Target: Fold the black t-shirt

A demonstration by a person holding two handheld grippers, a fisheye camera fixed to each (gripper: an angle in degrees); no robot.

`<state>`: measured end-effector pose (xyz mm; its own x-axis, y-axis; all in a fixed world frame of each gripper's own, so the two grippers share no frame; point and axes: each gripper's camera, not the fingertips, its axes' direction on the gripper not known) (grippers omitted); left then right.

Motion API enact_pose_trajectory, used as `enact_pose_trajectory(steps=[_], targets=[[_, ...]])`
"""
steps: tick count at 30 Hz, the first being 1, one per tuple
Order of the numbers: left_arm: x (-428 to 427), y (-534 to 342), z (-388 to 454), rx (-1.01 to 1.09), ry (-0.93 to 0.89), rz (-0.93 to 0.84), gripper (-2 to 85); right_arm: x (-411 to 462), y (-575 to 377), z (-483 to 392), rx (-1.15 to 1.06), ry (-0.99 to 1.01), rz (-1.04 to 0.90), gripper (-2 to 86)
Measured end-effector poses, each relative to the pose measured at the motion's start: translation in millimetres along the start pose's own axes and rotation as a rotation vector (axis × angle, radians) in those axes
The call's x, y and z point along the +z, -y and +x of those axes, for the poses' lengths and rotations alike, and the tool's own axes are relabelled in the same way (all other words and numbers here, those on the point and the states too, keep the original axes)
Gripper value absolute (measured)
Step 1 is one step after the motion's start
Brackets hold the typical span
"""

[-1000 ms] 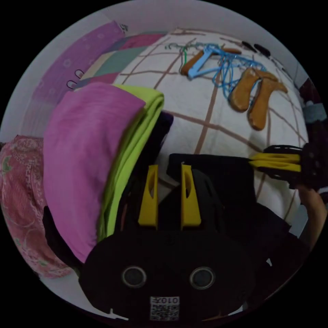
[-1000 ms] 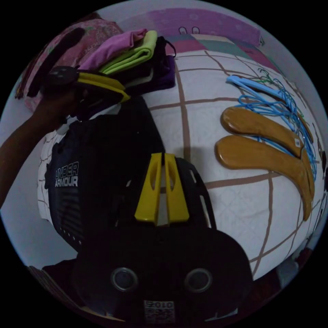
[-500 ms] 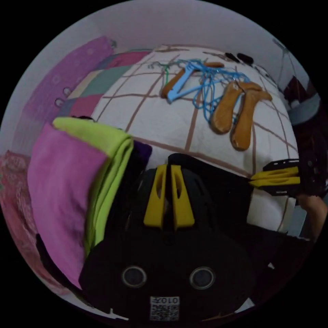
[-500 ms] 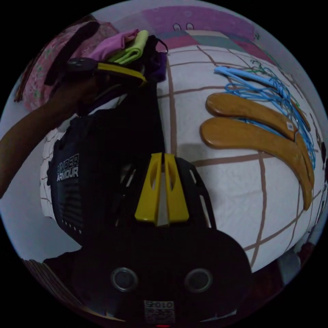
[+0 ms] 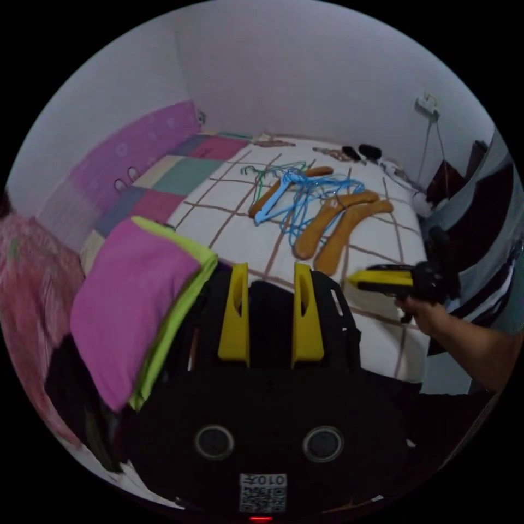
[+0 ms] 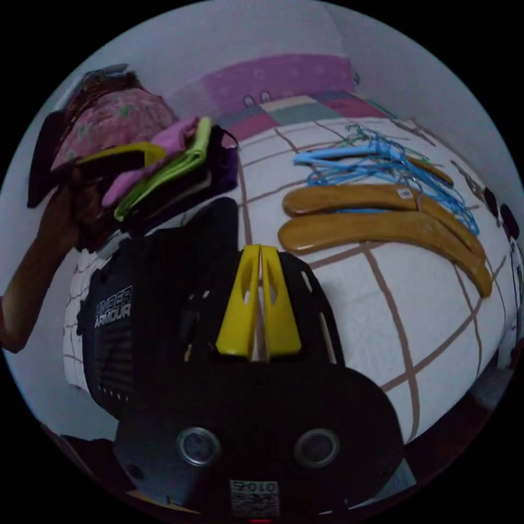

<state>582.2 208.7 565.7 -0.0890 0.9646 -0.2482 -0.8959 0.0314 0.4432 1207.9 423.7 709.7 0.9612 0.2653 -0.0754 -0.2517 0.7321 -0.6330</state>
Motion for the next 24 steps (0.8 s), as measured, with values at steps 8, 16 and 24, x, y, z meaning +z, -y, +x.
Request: enact_pose_trajectory(steps=[8,16,24], targets=[[-49.0,-230.3,-3.5,-0.217,0.176,-0.352,10.3,37.4,-4.5,-106.9,-0.355,0.074,-0.137,3.1],[-125.9,-381.2,-85.2,-0.521,0.337,-0.467,10.5,99.5,-2.9,-122.0,-0.201,0.055,-0.288,2.5],[-155.4,-377.3,-166.1,-0.257,0.411,-0.298,10.9,82.6,3.0,-223.9,-0.417,-0.071,-0.114,2.4]])
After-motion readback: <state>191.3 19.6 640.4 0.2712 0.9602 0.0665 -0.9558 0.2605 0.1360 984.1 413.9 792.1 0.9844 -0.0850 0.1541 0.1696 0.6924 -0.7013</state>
